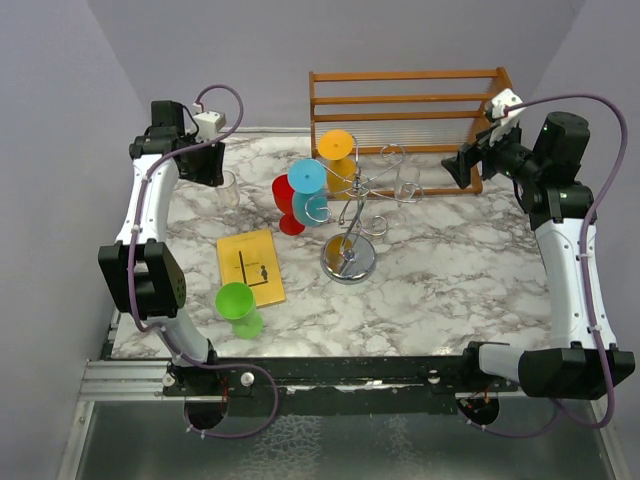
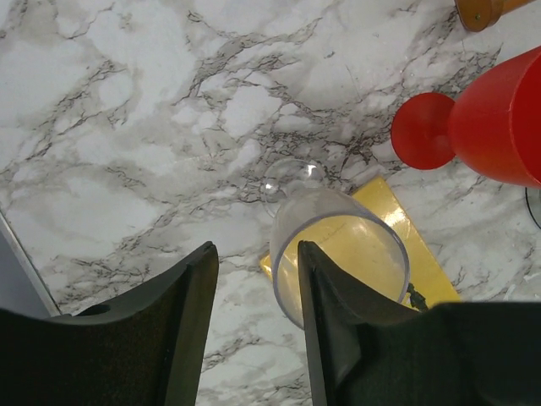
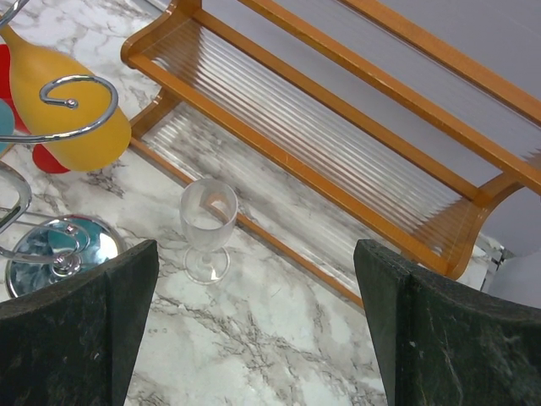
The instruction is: Place the wine glass upside down on the wine glass rack
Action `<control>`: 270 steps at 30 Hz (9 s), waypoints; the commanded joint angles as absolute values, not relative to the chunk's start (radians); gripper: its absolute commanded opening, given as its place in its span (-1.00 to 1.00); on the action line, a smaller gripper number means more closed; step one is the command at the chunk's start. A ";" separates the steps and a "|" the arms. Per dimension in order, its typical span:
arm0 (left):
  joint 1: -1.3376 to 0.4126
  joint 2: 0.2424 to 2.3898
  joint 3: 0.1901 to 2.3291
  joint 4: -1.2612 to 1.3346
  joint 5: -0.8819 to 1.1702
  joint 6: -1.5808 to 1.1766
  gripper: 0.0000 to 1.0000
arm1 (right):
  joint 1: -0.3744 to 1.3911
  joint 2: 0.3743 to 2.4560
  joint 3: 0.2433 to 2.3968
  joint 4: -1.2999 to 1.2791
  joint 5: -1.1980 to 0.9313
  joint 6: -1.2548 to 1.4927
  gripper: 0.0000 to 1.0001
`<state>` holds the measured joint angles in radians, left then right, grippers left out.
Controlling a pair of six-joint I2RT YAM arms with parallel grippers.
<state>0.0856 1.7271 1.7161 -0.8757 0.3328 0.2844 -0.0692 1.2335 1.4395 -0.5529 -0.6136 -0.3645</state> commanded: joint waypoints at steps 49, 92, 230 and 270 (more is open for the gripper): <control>-0.174 1.572 2.325 -0.434 0.522 -0.145 -1.00 | -0.004 1.422 1.797 -0.512 -0.824 -0.070 0.86; -0.380 1.667 2.292 -0.343 0.585 -0.165 -1.00 | 0.140 1.555 1.904 -0.251 -0.696 0.343 -0.45; -0.392 1.429 2.056 -0.512 0.166 0.259 0.64 | 0.263 1.687 2.091 -1.116 -0.853 -1.854 -0.93; -0.392 1.414 2.043 -0.516 0.184 0.273 0.64 | 0.290 1.541 2.034 -1.184 -0.686 -1.795 -0.93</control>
<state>-0.3946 1.4315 2.0453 -0.5175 0.1692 0.2722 0.2825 1.5848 2.0491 -1.2072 -0.7494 -1.8484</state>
